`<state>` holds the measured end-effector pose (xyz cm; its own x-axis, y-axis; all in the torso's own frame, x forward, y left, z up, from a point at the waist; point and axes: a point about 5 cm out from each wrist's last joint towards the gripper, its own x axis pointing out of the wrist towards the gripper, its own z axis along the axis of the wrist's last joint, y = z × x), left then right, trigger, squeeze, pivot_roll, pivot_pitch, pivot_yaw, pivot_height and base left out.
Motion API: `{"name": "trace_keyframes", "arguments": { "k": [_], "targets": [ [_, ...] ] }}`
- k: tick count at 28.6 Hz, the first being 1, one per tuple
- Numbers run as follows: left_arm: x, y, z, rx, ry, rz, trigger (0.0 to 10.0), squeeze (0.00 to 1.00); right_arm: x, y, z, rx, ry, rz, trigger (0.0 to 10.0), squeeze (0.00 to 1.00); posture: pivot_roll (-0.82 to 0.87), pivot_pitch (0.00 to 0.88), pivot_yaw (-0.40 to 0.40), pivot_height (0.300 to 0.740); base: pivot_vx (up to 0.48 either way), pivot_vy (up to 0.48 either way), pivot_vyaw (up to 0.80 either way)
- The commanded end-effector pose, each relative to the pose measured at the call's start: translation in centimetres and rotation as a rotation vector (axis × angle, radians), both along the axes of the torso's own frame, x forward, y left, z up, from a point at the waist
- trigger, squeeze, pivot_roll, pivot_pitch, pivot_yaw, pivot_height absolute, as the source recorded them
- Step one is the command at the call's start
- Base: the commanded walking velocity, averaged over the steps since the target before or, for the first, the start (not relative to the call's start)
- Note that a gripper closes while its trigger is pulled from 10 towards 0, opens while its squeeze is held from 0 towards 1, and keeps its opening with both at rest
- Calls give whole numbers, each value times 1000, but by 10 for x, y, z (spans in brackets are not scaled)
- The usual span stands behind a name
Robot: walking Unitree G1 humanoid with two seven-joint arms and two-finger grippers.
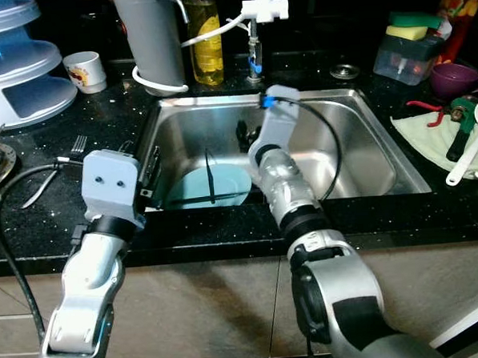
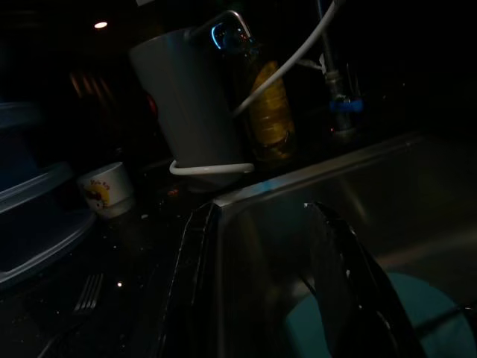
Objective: Kitchen organization
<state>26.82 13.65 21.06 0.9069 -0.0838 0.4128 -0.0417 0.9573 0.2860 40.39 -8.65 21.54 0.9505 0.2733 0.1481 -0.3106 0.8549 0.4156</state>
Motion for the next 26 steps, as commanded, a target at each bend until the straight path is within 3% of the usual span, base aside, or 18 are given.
{"name": "trace_keyframes", "arguments": {
  "k": [1, 3, 5, 11, 20, 26],
  "targets": [
    [2, -1, -9, 3, 47, 12, 10000, 0, -4, -3, 5, 91, -62, 67, 10000, 0, 36, 0, -30, 740, 0, 0, 0],
    [3, -3, -12, 5, 66, 10, 10000, 0, -15, -13, 9, 210, -155, 171, 10000, 0, 34, 0, -28, 740, 0, 0, 0],
    [3, -5, -12, 10, 70, 3, 10000, 0, -20, -18, 11, 239, -191, 203, 10000, 0, 34, 0, -28, 740, 0, 0, 0],
    [5, -8, -13, 30, 84, -13, 10000, 0, -63, -47, 14, 394, -320, 436, 10000, 0, -2, 0, -9, 740, 0, 0, 0],
    [5, -5, -17, 33, 119, -6, 10000, 0, -87, -78, -6, 378, -257, 391, 10000, 0, -14, 0, 2, 740, -88, 0, 0],
    [3, -6, -21, 40, 133, -15, 10000, 0, -98, -87, -20, 333, -208, 384, 10000, 0, -13, 0, -2, 740, -268, 0, 0]
  ]
}}
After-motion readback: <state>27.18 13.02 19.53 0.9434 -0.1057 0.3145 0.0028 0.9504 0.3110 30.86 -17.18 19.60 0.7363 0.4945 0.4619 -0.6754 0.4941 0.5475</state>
